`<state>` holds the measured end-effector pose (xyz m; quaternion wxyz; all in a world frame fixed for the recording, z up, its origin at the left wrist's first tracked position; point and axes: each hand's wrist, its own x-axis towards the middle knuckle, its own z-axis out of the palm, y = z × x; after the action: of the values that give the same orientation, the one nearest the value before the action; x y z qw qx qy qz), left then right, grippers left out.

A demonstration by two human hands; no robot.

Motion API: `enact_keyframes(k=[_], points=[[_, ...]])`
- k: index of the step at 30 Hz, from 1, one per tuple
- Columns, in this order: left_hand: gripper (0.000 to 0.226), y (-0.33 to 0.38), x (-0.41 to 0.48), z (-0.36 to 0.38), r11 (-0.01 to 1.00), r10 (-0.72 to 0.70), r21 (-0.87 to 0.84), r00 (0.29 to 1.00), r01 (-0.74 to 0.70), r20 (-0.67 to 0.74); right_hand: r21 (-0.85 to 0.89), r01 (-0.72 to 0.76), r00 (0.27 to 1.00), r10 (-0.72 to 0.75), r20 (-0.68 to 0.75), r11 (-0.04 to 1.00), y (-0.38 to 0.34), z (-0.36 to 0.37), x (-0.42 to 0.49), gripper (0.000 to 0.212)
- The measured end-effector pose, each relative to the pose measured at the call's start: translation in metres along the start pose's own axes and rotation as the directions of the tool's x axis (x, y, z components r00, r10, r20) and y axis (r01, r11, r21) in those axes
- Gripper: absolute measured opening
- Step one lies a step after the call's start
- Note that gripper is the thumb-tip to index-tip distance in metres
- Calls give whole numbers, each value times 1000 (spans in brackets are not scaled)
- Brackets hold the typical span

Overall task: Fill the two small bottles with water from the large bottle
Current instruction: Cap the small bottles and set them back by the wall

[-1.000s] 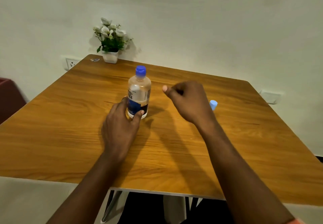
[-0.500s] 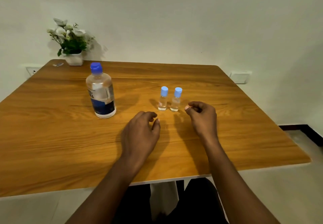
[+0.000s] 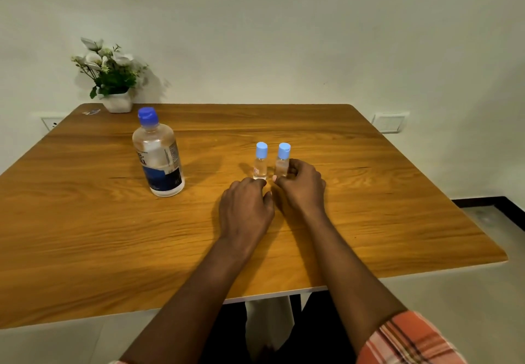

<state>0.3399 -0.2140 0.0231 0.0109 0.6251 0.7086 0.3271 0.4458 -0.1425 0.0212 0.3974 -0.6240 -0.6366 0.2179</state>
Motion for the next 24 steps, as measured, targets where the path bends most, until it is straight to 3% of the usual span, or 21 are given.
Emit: enact_keyframes(k=[5, 11, 15, 24], points=[[20, 2, -1, 4, 1000, 18, -2, 1000, -18, 13, -4, 25, 999, -25, -20, 1000, 0, 1, 0, 12], [23, 16, -2, 12, 999, 51, -20, 997, -50, 53, 152, -2, 999, 8, -41, 988, 15, -15, -5, 41], [32, 36, -1, 25, 994, 94, -69, 992, -89, 83, 182, -21, 993, 43, -113, 983, 32, -37, -4, 30], [36, 91, 39, 74, 986, 169, -41, 970, -164, 175, 216, 4, 969, 50, -243, 976, 80, -91, 24, 36]])
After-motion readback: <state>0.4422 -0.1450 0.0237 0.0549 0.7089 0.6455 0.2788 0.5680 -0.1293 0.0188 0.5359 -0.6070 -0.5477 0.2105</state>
